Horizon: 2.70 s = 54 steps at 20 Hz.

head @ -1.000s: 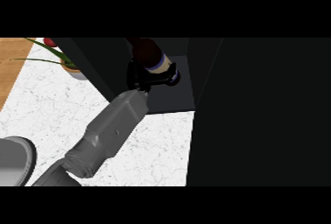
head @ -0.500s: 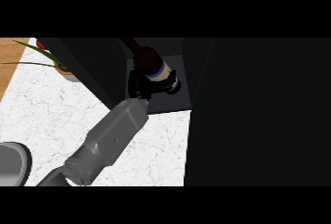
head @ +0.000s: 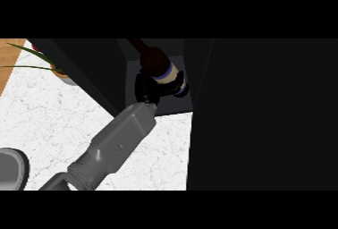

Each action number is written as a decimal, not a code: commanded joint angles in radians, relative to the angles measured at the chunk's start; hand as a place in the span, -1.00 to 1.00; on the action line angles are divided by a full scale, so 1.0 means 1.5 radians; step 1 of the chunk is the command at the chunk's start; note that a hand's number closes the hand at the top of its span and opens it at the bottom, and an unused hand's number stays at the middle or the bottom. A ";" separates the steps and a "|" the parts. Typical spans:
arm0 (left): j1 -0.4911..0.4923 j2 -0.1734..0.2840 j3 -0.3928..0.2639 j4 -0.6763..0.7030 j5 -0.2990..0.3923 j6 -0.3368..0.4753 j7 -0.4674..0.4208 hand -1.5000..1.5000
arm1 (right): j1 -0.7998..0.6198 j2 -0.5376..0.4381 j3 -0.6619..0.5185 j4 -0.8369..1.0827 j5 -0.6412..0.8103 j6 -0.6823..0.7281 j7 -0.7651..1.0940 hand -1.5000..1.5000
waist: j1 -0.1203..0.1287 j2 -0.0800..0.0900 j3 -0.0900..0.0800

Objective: Pick up the wine, place it into the cabinet and close the cabinet

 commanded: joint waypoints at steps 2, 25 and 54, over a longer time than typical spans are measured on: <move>-0.013 0.000 -0.014 -0.002 0.050 0.034 -0.017 -1.00 | -0.020 0.005 0.022 0.009 0.020 -0.011 0.019 -1.00 | 0.000 0.002 0.000; -0.071 0.000 -0.138 0.047 0.065 0.078 -0.055 -1.00 | -0.032 0.004 0.015 0.008 0.017 -0.016 0.020 -1.00 | 0.016 0.000 0.000; 0.059 0.000 -0.244 -0.166 0.079 0.121 -0.184 -1.00 | 0.007 0.004 0.019 -0.057 0.025 -0.052 0.082 -1.00 | 0.072 -0.018 0.001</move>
